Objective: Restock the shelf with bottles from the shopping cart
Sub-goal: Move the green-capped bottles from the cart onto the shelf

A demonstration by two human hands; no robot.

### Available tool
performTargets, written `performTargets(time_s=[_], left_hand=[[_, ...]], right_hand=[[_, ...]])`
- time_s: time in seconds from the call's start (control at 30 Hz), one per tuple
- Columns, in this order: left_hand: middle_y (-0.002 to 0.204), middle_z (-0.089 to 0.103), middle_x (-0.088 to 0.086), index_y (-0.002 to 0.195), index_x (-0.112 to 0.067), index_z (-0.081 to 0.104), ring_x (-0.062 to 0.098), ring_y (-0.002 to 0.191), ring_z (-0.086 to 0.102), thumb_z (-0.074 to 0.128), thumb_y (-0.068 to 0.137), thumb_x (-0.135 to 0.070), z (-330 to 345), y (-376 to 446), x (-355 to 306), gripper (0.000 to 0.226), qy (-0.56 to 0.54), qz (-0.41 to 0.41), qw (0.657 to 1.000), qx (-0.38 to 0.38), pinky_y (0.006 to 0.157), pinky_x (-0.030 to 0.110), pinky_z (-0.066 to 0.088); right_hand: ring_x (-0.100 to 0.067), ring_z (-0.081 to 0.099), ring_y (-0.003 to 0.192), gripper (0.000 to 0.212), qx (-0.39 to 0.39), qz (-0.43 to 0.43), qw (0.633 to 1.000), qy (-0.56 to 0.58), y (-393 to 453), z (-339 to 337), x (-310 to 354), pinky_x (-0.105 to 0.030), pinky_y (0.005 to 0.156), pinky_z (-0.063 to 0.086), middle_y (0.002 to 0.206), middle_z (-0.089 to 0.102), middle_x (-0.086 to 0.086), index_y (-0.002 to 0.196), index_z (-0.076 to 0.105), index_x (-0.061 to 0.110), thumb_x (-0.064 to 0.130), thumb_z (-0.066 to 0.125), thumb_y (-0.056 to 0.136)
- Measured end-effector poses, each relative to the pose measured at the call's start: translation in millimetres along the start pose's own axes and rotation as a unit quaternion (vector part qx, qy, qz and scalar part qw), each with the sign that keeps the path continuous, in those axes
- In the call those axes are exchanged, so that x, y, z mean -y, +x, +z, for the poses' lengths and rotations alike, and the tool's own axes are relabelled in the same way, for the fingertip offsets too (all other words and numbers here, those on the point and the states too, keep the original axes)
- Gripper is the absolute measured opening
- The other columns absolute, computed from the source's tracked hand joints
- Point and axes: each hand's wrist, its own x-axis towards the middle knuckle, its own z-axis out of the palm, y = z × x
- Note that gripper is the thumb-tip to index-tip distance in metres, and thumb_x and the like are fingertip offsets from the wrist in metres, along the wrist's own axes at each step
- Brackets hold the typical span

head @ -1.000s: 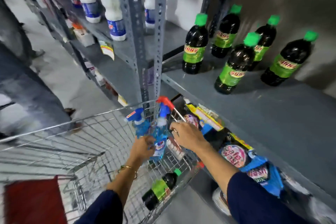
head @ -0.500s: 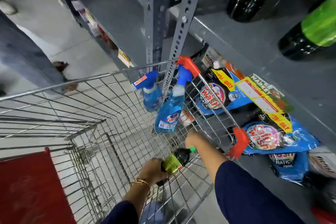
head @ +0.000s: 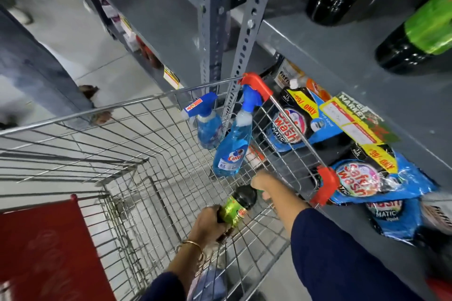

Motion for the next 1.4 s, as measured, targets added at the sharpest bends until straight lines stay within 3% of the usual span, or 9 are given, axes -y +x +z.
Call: performTargets(time_s=[0.23, 0.43, 0.57, 0.7, 0.83, 0.93, 1.13, 1.27, 1.4], left_hand=[[0.101, 0.069, 0.017, 0.110, -0.005, 0.057, 0.029, 0.093, 0.063, 0.062, 0.063, -0.028, -42.8, -30.0, -52.2, 0.053, -0.034, 0.069, 0.994, -0.083, 0.076, 0.027, 0.047], [0.084, 0.069, 0.008, 0.101, -0.008, 0.062, -0.002, 0.067, 0.062, 0.066, 0.052, -0.030, -67.7, -74.6, -111.1, 0.054, -0.108, 0.192, 0.963, -0.155, 0.067, 0.015, 0.048], [0.102, 0.068, 0.012, 0.111, -0.022, 0.056, 0.023, 0.093, 0.066, 0.068, 0.051, -0.036, -68.7, -106.1, -176.6, 0.062, -0.135, 0.274, 0.939, -0.155, 0.087, 0.041, 0.054], [0.107, 0.067, 0.013, 0.108, -0.030, 0.054, 0.027, 0.099, 0.064, 0.071, 0.054, -0.032, -59.0, -123.1, -249.6, 0.057, -0.145, 0.350, 0.910, -0.170, 0.091, 0.048, 0.052], [0.101, 0.065, 0.007, 0.114, -0.013, 0.053, 0.019, 0.091, 0.063, 0.070, 0.058, -0.018, -45.2, -127.0, -320.1, 0.058, -0.125, 0.406, 0.889, -0.171, 0.082, 0.018, 0.051], [0.103, 0.065, 0.008, 0.117, -0.007, 0.050, 0.016, 0.091, 0.059, 0.075, 0.062, -0.009, -29.9, -121.6, -355.1, 0.060, -0.084, 0.421, 0.888, -0.163, 0.073, 0.008, 0.045], [0.116, 0.062, 0.018, 0.122, -0.007, 0.045, 0.029, 0.109, 0.058, 0.072, 0.067, -0.005, 7.5, -83.2, -384.9, 0.062, -0.089, 0.407, 0.899, -0.132, 0.094, 0.040, 0.049], [0.119, 0.060, 0.015, 0.124, -0.007, 0.043, 0.022, 0.110, 0.055, 0.068, 0.072, -0.001, 13.1, -69.3, -406.1, 0.058, -0.095, 0.410, 0.901, -0.109, 0.093, 0.030, 0.043], [0.123, 0.059, 0.015, 0.127, -0.011, 0.041, 0.028, 0.116, 0.053, 0.068, 0.073, -0.004, 15.2, -58.8, -410.5, 0.061, -0.090, 0.424, 0.896, -0.098, 0.100, 0.040, 0.043]], right_hand=[[-0.035, 0.059, 0.110, 0.031, -0.153, -0.135, 0.973, 0.104, -80.2, -55.5, 20.7, -0.036, 0.087, 0.050, 0.121, 0.061, -0.024, 0.115, 0.055, -0.006, 0.012, 0.055, 0.090], [-0.036, 0.061, 0.098, 0.023, -0.325, -0.226, 0.903, 0.169, -189.2, -109.4, -1.3, -0.035, 0.071, 0.047, 0.104, 0.068, -0.023, 0.099, 0.065, 0.000, 0.017, 0.060, 0.083], [-0.032, 0.064, 0.093, 0.020, -0.386, -0.262, 0.846, 0.259, -257.3, -152.6, -35.0, -0.033, 0.072, 0.048, 0.096, 0.072, -0.016, 0.093, 0.071, 0.010, 0.022, 0.069, 0.076], [-0.027, 0.064, 0.098, 0.027, -0.448, -0.289, 0.789, 0.305, -304.8, -198.9, -74.3, -0.028, 0.074, 0.045, 0.101, 0.072, -0.009, 0.099, 0.071, 0.018, 0.026, 0.073, 0.073], [-0.025, 0.065, 0.095, 0.028, -0.497, -0.294, 0.751, 0.319, -330.1, -241.6, -116.2, -0.024, 0.069, 0.041, 0.098, 0.073, -0.007, 0.101, 0.070, 0.019, 0.025, 0.074, 0.074], [-0.026, 0.064, 0.095, 0.026, -0.521, -0.293, 0.744, 0.299, -330.3, -256.5, -134.1, -0.029, 0.074, 0.045, 0.098, 0.072, -0.010, 0.101, 0.069, 0.014, 0.019, 0.073, 0.076], [-0.035, 0.060, 0.102, 0.031, -0.577, -0.226, 0.744, 0.249, -291.7, -270.1, -158.6, -0.034, 0.080, 0.045, 0.107, 0.070, -0.015, 0.113, 0.063, 0.013, 0.019, 0.067, 0.082], [-0.038, 0.059, 0.102, 0.035, -0.600, -0.209, 0.740, 0.222, -273.0, -287.6, -162.0, -0.039, 0.082, 0.047, 0.106, 0.068, -0.020, 0.116, 0.059, 0.010, 0.020, 0.066, 0.084], [-0.038, 0.059, 0.104, 0.039, -0.611, -0.198, 0.731, 0.231, -264.1, -293.8, -163.9, -0.040, 0.087, 0.046, 0.110, 0.067, -0.021, 0.120, 0.057, 0.011, 0.020, 0.067, 0.083]])
